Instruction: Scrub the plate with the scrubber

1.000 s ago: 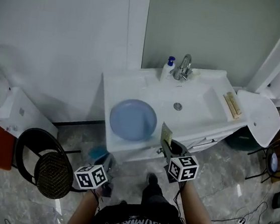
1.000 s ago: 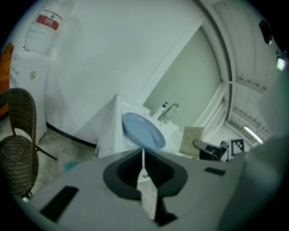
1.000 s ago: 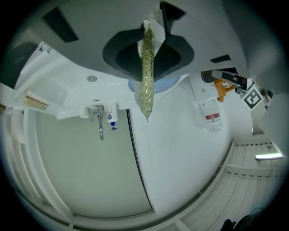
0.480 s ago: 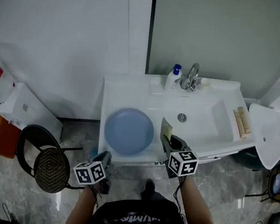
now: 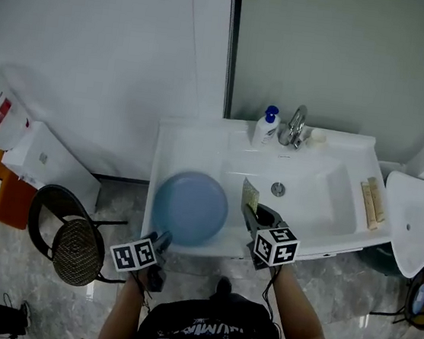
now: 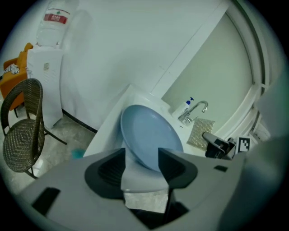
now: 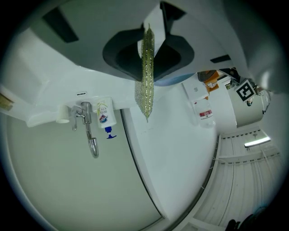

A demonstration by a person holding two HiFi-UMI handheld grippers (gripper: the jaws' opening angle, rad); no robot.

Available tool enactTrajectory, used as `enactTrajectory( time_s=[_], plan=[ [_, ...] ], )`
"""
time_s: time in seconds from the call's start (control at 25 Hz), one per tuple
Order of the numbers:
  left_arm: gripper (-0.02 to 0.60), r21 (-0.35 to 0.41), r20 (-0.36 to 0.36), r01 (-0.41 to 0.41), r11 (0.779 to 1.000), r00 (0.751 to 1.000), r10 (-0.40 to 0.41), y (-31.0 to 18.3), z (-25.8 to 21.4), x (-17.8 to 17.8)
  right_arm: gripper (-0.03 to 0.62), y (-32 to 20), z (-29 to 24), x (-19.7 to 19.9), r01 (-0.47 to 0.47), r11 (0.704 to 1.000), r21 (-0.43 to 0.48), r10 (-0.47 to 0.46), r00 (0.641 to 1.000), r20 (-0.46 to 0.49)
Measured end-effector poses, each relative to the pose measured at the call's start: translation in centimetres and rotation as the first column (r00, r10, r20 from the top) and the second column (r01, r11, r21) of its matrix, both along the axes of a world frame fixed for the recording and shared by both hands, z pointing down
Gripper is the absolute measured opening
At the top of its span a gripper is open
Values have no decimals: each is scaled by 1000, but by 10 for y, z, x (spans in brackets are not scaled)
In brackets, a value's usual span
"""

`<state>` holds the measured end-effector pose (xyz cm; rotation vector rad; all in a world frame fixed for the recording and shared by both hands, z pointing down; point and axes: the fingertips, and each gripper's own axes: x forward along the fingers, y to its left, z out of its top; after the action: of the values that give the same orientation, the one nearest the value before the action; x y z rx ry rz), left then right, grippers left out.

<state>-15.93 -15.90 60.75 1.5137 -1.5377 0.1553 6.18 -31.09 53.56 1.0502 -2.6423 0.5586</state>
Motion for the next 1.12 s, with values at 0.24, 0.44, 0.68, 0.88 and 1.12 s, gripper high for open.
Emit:
enactTrajectory(
  time_s=[0.24,0.44,0.68,0.88,1.12],
  plan=[
    [208,-64,-50,86,994,995,-90,-13,5,-11,72,-17,7,1,40,999,-18,-40,999,7],
    [208,-122,-76,100,988,991,-110,-19,15,-12,72,-30,12,0,67,997,-32,-67,998,15],
    [207,-171,-125,108,979,984,-130,-23,25,-9,72,-45,12,-5,86,996,-39,-84,996,32],
    [207,-212,-101,115,970,985,-139,-29,30,-14,72,-55,17,-6,96,994,-51,-94,995,39],
    [207,-260,-36,96,961,993,-109,-36,36,-18,71,-63,22,-7,103,992,-68,-100,994,44]
  ],
)
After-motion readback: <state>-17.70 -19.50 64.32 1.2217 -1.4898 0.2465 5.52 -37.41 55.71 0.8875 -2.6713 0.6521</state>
